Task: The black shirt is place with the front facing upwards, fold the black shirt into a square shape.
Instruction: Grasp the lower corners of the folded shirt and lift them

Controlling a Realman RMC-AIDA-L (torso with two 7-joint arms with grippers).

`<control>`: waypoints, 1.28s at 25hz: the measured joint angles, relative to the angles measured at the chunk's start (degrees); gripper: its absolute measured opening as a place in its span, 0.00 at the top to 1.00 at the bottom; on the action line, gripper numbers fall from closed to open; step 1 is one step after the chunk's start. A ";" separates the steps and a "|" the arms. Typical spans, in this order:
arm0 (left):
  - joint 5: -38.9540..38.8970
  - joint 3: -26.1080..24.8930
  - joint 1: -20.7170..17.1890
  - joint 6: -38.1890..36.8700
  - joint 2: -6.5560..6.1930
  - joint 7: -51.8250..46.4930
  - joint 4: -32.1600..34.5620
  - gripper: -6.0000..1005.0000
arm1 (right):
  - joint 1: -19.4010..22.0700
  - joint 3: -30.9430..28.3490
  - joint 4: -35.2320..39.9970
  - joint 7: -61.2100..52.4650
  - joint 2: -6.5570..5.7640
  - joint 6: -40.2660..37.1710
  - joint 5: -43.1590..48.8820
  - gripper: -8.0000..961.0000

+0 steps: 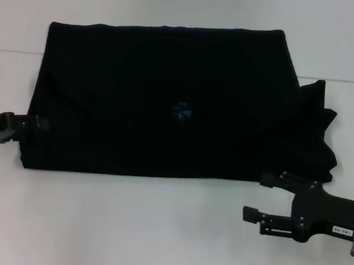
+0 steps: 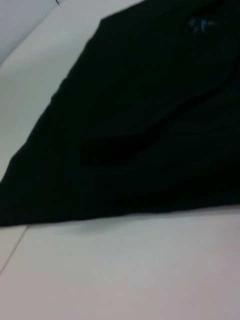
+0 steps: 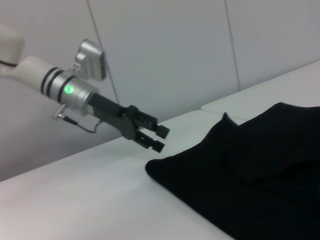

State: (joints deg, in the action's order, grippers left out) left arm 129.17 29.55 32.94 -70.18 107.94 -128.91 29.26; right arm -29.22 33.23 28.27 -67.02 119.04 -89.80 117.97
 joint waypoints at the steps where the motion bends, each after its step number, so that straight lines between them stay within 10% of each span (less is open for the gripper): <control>1: 0.01 0.34 0.03 0.68 0.09 -0.05 -0.03 0.19 | -0.15 0.03 0.00 0.01 0.09 0.01 0.07 0.02; 24: 4.03 0.69 0.57 -1.59 1.30 -1.23 -0.54 0.19 | -1.61 -0.19 -0.06 -0.33 -0.11 -0.35 -0.01 0.05; 32: 5.83 1.30 1.05 -0.80 1.06 -2.12 -0.53 0.38 | -1.21 -0.55 -0.06 -0.42 -0.32 -0.49 -0.15 0.05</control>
State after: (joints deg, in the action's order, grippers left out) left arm 135.00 30.84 33.99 -70.98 109.00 -131.03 28.73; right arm -30.43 32.68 28.21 -67.45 118.71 -90.29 117.82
